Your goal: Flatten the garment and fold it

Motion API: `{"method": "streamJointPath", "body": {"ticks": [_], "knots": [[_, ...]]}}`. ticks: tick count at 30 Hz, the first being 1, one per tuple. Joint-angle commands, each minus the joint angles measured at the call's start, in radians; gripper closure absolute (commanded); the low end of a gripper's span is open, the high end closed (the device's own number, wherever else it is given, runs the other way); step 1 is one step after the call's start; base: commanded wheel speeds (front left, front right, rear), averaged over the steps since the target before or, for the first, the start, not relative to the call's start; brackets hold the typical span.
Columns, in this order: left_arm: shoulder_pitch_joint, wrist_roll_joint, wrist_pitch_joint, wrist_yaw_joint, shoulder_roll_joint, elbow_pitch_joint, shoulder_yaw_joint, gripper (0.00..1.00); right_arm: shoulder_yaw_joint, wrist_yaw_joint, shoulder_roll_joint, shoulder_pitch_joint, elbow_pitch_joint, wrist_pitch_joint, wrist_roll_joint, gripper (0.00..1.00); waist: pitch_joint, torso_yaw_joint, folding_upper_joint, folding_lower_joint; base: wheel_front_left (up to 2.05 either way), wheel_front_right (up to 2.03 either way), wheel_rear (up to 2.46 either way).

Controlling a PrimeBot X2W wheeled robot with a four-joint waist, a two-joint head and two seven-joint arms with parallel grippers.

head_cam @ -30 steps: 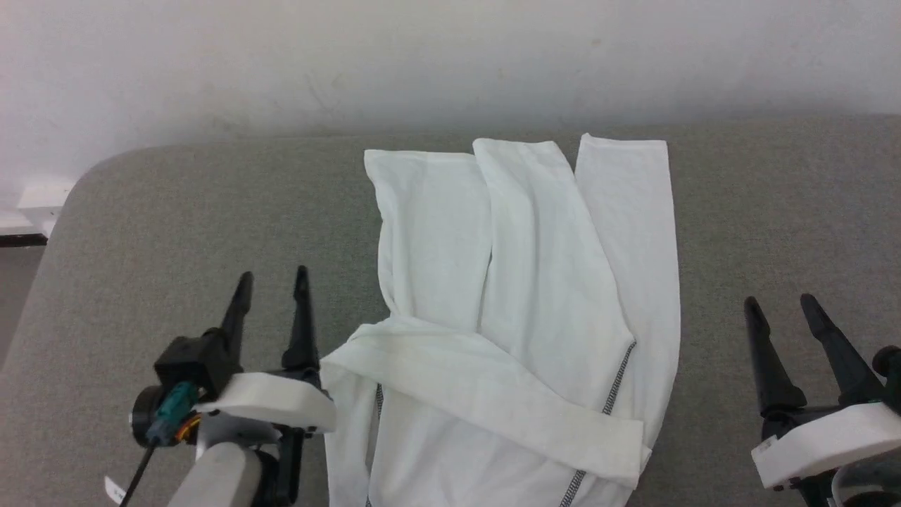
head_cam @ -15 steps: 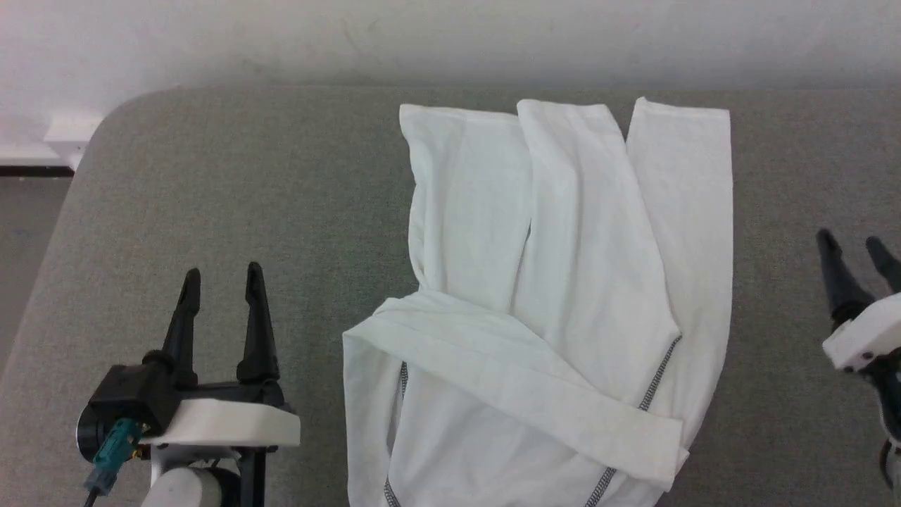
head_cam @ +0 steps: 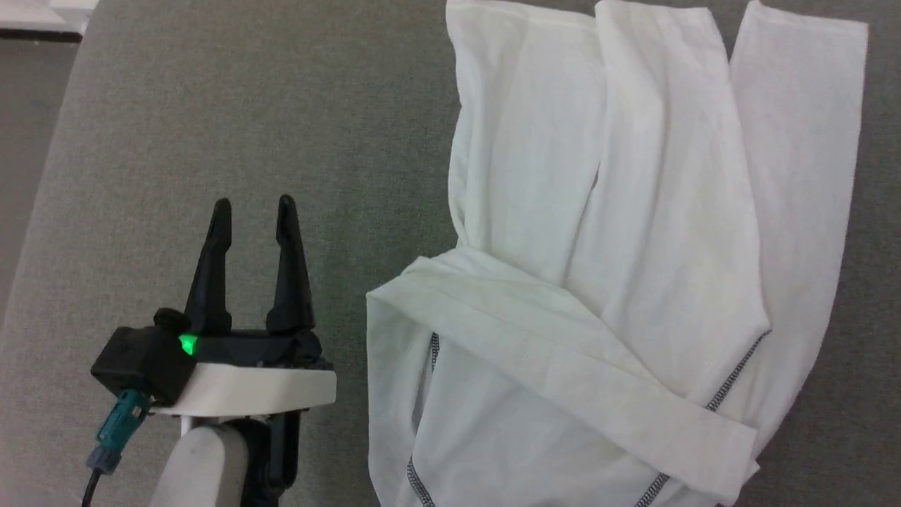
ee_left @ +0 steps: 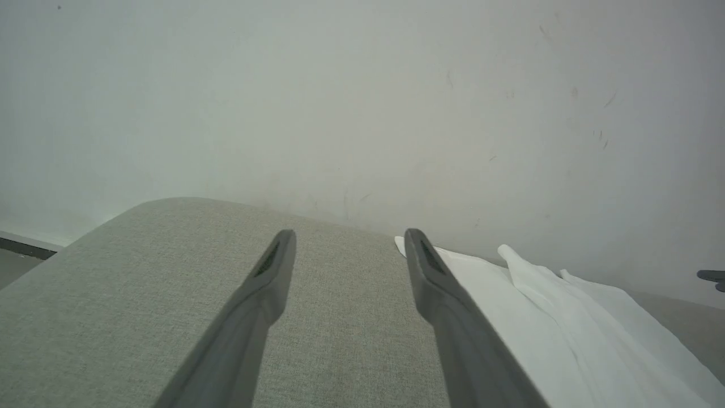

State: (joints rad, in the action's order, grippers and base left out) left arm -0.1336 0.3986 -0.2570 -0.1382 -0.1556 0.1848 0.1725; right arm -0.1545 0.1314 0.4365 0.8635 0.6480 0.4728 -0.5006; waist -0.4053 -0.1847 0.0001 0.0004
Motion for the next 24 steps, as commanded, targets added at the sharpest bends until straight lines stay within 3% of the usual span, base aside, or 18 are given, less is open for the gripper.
{"method": "streamJointPath", "body": {"ticks": [1,10,16,21,22,23,24], "knots": [[-0.023,-0.019,-0.005,0.015,0.011,0.008,-0.006,0.00,0.000,-0.001,0.010,0.041,0.029,0.024,0.002,0.00,-0.107,-0.075,-0.0001,-0.0004,0.00,0.00,0.00],[-0.083,-0.051,-0.005,0.085,0.072,0.033,-0.025,0.00,0.011,-0.001,0.042,0.244,0.141,0.167,0.097,0.00,-0.216,-0.116,-0.0001,-0.0004,0.00,0.00,0.00],[-0.100,-0.063,-0.005,0.111,0.090,0.021,-0.036,0.00,0.014,-0.001,0.046,0.281,0.189,0.217,0.167,0.00,-0.240,-0.123,-0.0001,-0.0004,0.00,0.00,0.00],[-0.100,-0.075,-0.005,0.122,0.099,0.009,-0.048,0.00,-0.041,-0.001,0.030,0.280,0.299,0.364,0.217,0.00,-0.235,-0.122,-0.0001,-0.0004,0.00,0.00,0.00],[-0.100,-0.077,-0.005,0.123,0.100,0.008,-0.049,0.00,-0.054,-0.001,0.028,0.281,0.314,0.387,0.230,0.34,-0.234,-0.122,-0.0001,-0.0004,0.00,0.00,0.00],[-0.100,-0.077,-0.005,0.125,0.101,0.006,-0.050,0.00,-0.065,-0.001,0.026,0.282,0.324,0.403,0.243,0.58,-0.233,-0.123,-0.0001,-0.0004,0.00,0.00,0.00],[-0.100,-0.078,-0.005,0.126,0.102,0.005,-0.050,0.00,-0.075,-0.001,0.021,0.284,0.329,0.413,0.255,0.92,-0.232,-0.123,-0.0001,-0.0004,0.00,0.00,0.00]]}}
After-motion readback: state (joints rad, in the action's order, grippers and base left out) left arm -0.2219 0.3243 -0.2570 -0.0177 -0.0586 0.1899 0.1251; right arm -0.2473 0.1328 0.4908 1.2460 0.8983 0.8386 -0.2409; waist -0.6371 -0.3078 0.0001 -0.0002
